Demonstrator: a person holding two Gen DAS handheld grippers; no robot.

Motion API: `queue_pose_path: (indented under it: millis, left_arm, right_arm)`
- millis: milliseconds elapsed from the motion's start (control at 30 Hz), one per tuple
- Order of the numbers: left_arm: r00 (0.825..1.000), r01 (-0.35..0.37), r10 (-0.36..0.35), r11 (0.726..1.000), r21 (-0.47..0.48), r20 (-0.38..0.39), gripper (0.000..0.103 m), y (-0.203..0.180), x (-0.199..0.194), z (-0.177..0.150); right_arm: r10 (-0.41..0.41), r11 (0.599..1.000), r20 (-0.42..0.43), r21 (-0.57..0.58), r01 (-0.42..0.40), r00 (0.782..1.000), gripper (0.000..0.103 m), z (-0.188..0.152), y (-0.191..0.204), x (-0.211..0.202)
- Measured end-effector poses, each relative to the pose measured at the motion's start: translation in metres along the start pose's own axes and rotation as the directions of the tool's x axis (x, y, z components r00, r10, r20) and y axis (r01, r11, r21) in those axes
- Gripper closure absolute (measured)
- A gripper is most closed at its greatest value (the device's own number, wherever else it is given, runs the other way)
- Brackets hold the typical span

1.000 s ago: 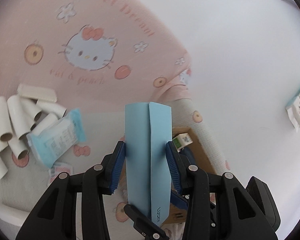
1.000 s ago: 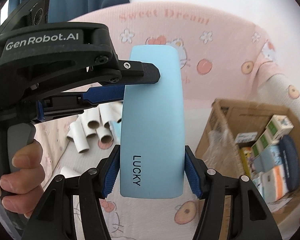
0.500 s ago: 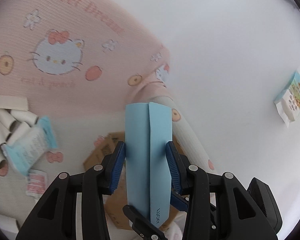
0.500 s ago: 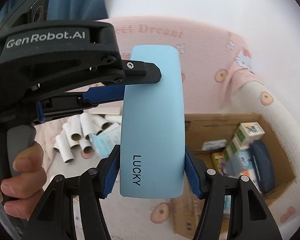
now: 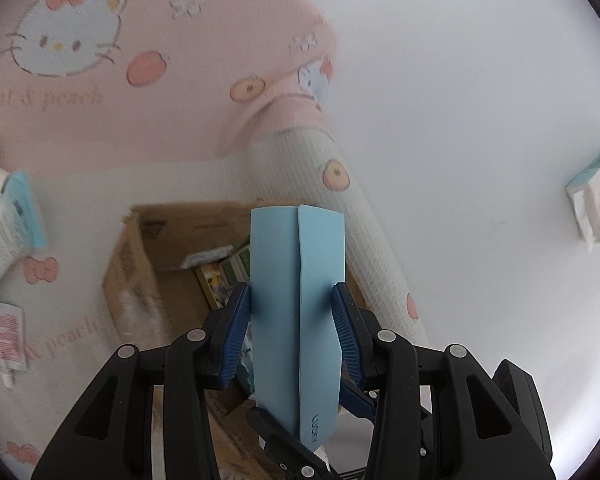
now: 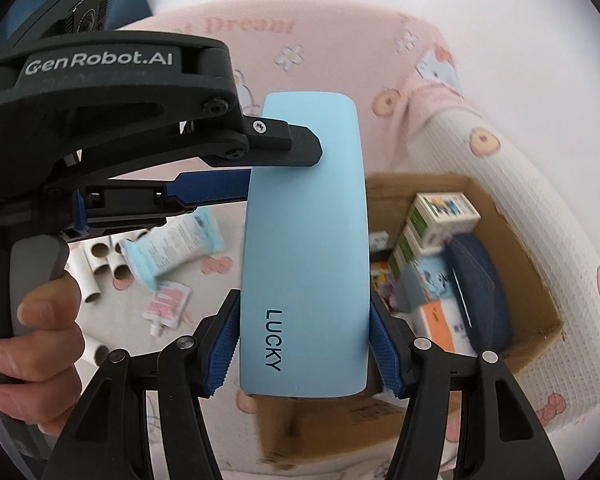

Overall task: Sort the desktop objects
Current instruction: 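Lift the LUCKY pencil case with both grippers and carry it over the box, then lower the LUCKY pencil case into the box beside the denim case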

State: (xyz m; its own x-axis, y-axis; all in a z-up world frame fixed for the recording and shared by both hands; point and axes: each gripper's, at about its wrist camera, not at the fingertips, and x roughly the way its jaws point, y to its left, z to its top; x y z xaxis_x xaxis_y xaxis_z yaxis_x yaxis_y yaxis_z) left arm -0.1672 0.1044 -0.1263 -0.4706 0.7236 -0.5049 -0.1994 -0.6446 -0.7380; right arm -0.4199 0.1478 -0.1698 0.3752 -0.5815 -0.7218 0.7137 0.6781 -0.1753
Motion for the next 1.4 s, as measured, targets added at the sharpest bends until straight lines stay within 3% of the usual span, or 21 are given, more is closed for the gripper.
queue_pose_path:
  millis: [367,567,700,867,1067,1200,1400]
  left_arm:
    - [0.992,0.021,-0.025,0.999,-0.031,-0.125,0.057,-0.004,0.06,0.008]
    - [0.972,0.047,-0.077,0.99,-0.133,-0.224,0.058,0.0,0.097,0.02]
    - [0.962,0.049,-0.082,0.99,-0.133,-0.262,0.057,-0.002,0.113,0.023]
    - [0.953,0.037,-0.087,0.984,-0.174,-0.292,0.057,0.002,0.134,0.023]
    - [0.93,0.055,-0.152,0.957,-0.283,-0.334,0.058,0.017,0.159,0.006]
    - [0.913,0.068,-0.17,0.96,-0.272,-0.371,0.058,0.013,0.175,-0.004]
    - [0.906,0.06,-0.174,0.955,-0.289,-0.386,0.058,0.017,0.185,-0.008]
  right_arm:
    - [-0.024,0.999,-0.091,0.024,0.027,0.996,0.045,-0.003,-0.05,0.021]
    - [-0.048,0.999,-0.153,0.006,0.049,0.987,0.045,0.006,-0.073,0.032]
    - [-0.055,0.998,-0.192,-0.022,0.052,0.98,0.045,0.011,-0.086,0.038]
    - [-0.058,0.998,-0.258,-0.042,0.048,0.965,0.045,0.013,-0.1,0.052]
    - [-0.07,0.996,-0.342,-0.076,0.046,0.937,0.045,0.009,-0.115,0.064]
    - [-0.079,0.995,-0.398,-0.089,0.048,0.914,0.045,-0.002,-0.128,0.067]
    - [-0.084,0.995,-0.416,-0.088,0.052,0.906,0.045,-0.011,-0.137,0.074]
